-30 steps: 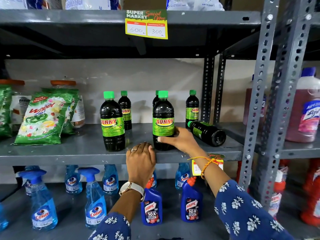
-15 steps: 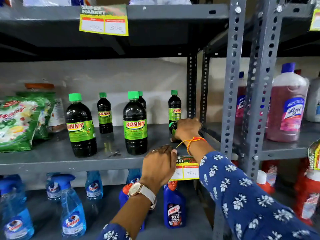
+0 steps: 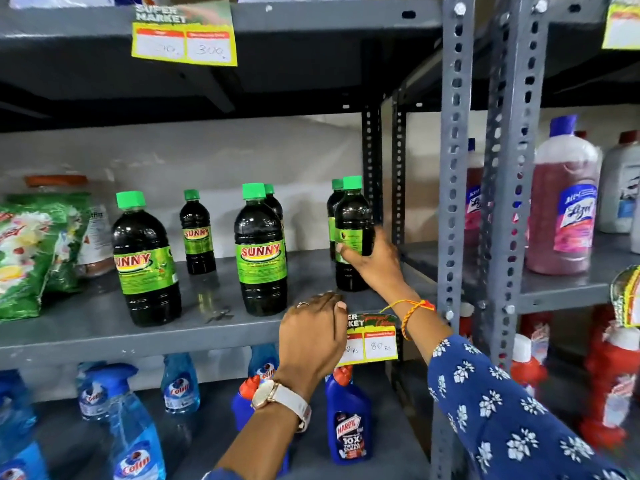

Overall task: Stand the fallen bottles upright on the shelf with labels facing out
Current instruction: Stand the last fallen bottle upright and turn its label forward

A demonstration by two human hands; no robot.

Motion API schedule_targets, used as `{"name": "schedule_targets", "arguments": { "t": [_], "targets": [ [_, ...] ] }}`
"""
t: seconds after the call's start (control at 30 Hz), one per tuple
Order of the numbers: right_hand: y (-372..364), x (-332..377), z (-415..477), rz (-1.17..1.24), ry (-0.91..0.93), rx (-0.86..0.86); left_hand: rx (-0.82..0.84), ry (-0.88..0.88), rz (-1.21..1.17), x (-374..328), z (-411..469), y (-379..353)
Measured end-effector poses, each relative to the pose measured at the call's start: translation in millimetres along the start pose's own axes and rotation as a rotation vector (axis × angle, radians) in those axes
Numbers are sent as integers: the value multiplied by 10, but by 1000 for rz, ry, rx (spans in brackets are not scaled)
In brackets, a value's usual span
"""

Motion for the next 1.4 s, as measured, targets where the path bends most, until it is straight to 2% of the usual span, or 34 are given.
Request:
{"name": "schedule_targets", "arguments": {
  "t": [0.17,0.27,0.4,0.57,0.7,1.13,1.4],
  "targets": [
    [-85,-80,30,-5,-58,23,-27,21,-3,6,-25,-21],
    [-282,-334,162,-16,-118,108,-28,38,8,22,-32,-41],
    [-301,-369,160,147,-201,174,-49,22,-3,-6,-38,-22],
    [-331,-440,226,162,-155,152,-62,33,-21,16,-51,-37],
    [-247,-338,84,188,-218,181,-79,39,-16,1,-58,-25],
    [-315,-297,102,208,-171,228,-120,34,-12,-7,-69,3],
    [-286,-336,99,238,-210,213,-134,34,-1,-1,-70,4]
  ]
}}
Point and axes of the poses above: each hand's wrist, its own z-axis towards the middle knuckle, its own y-axis out of the back of the hand, x = y × z, the point moved 10 cm from there along z, towards the middle knuckle, and after that the axes turned 8 degrees about -z, right-handed, at the moved point
